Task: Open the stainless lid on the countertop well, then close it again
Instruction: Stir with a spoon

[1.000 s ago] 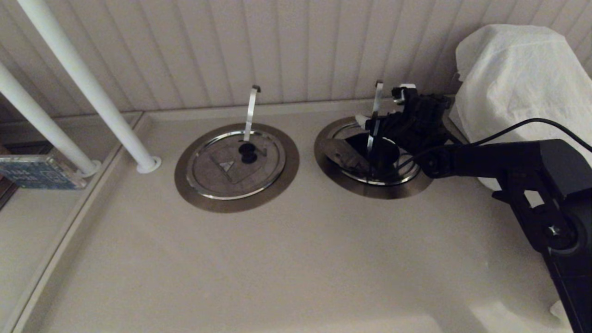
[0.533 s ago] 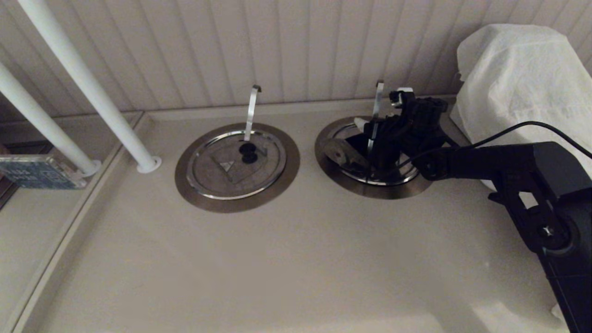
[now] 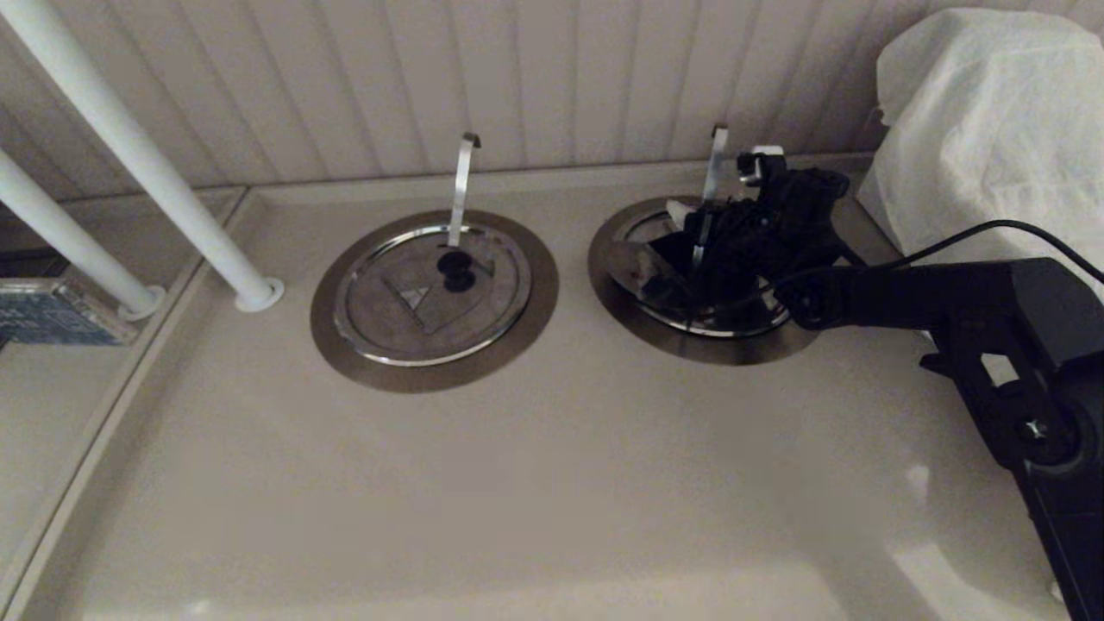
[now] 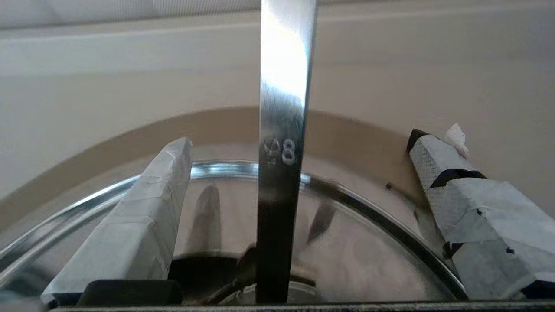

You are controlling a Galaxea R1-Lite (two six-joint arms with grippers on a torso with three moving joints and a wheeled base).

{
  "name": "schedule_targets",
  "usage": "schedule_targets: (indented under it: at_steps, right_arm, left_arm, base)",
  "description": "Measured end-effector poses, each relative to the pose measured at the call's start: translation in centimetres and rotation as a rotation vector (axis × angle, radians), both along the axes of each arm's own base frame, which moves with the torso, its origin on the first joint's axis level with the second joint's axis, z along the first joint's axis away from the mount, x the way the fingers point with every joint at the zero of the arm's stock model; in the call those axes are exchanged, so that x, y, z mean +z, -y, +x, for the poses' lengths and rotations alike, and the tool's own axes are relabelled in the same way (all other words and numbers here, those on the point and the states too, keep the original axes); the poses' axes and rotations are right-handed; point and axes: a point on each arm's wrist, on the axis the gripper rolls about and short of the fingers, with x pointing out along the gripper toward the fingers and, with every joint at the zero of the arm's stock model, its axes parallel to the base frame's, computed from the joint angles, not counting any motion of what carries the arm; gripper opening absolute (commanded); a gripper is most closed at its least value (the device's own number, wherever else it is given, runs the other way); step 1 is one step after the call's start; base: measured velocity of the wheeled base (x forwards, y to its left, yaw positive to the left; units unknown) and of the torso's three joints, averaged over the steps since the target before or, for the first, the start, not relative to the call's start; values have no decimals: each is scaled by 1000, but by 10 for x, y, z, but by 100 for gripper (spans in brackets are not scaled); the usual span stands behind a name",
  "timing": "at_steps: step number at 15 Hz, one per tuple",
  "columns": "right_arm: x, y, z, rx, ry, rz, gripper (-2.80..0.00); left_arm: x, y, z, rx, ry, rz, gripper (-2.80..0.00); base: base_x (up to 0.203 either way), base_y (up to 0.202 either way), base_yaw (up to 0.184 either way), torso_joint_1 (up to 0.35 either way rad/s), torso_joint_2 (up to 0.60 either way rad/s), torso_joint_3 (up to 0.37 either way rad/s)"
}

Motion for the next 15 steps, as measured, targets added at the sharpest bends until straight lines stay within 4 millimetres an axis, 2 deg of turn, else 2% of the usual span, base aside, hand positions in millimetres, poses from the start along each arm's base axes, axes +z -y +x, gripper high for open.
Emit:
schedule_targets:
  at_steps: [11, 12, 15]
  right_arm:
    - [18, 1, -6, -44, 93, 36, 0]
    - [18, 0, -6, -44, 94, 36, -280]
    - [18, -2, -6, -39, 94, 37, -280]
  left_arm:
    - [0, 0, 0, 0, -2, 1, -280]
    - [0, 0, 0, 0, -2, 1, -280]
    - [0, 0, 0, 0, -1, 0, -280]
  base:
    - [0, 0, 0, 1, 0, -13]
    - [0, 0, 0, 0, 0, 0]
    - [0, 0, 0, 0, 0, 0]
